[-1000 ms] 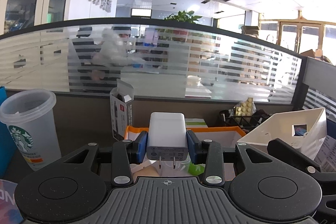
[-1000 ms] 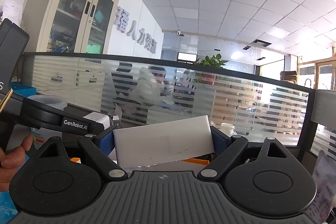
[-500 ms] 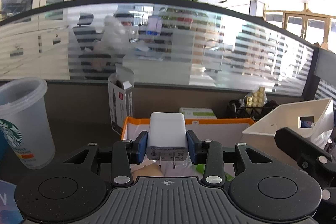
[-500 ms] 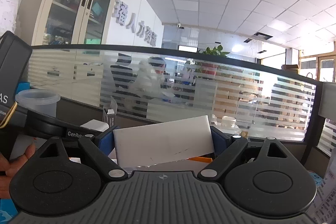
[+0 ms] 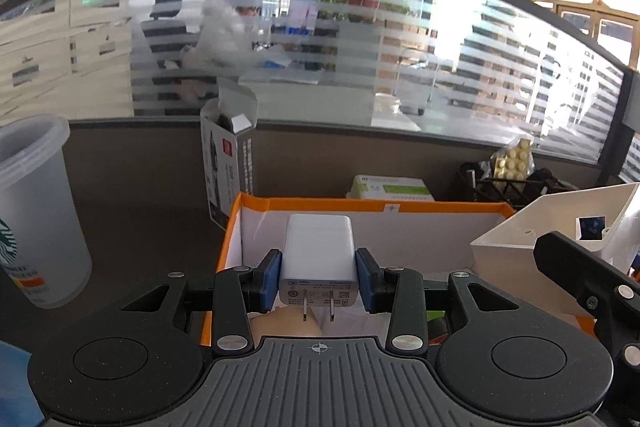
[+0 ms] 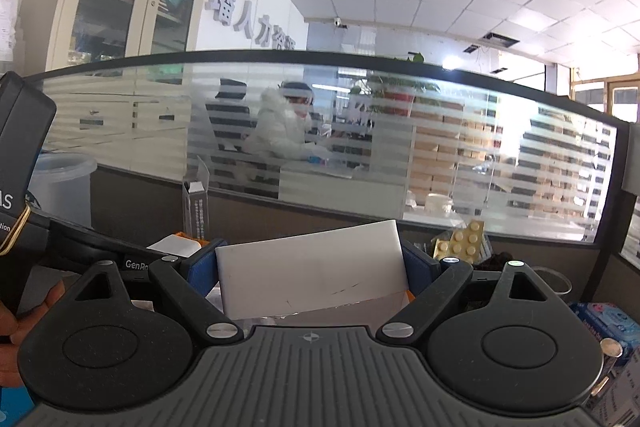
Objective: Organize rigid objects
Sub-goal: 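Lower the junction box into the orange box with the right tool while the left tool lowers the charger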
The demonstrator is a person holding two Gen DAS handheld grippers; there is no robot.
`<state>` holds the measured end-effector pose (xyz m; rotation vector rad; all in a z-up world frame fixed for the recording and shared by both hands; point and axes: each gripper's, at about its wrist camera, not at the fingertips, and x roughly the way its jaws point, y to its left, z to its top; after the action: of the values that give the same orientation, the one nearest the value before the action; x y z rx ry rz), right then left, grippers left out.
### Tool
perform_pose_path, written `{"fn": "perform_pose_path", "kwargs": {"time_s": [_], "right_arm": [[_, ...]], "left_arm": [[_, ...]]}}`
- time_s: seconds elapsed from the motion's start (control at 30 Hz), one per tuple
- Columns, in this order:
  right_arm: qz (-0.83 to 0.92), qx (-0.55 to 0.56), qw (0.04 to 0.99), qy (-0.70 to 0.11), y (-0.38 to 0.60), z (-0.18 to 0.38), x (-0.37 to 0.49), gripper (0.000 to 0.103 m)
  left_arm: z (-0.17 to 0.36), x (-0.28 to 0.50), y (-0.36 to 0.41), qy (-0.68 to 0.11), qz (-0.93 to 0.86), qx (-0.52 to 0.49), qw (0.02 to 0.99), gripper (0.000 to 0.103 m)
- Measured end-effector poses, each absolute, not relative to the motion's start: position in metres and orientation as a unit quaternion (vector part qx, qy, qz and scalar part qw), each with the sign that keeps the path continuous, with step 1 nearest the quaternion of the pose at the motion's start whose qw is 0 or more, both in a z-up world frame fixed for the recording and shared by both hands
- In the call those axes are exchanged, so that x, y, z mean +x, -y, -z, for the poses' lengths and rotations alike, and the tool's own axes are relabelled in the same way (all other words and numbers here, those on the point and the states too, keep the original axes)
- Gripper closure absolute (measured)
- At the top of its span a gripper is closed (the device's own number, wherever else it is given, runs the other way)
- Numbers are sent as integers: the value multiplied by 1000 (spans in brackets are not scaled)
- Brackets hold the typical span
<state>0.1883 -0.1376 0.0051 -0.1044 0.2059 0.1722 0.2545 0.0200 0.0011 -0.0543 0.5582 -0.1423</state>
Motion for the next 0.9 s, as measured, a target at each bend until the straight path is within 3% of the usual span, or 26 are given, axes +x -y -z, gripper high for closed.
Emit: {"fn": "perform_pose_path", "kwargs": {"time_s": [0.9], "right_arm": [[-87, -25, 976, -196, 141, 41, 246, 15]], "left_arm": [[27, 279, -6, -307, 51, 11, 950, 66]]}}
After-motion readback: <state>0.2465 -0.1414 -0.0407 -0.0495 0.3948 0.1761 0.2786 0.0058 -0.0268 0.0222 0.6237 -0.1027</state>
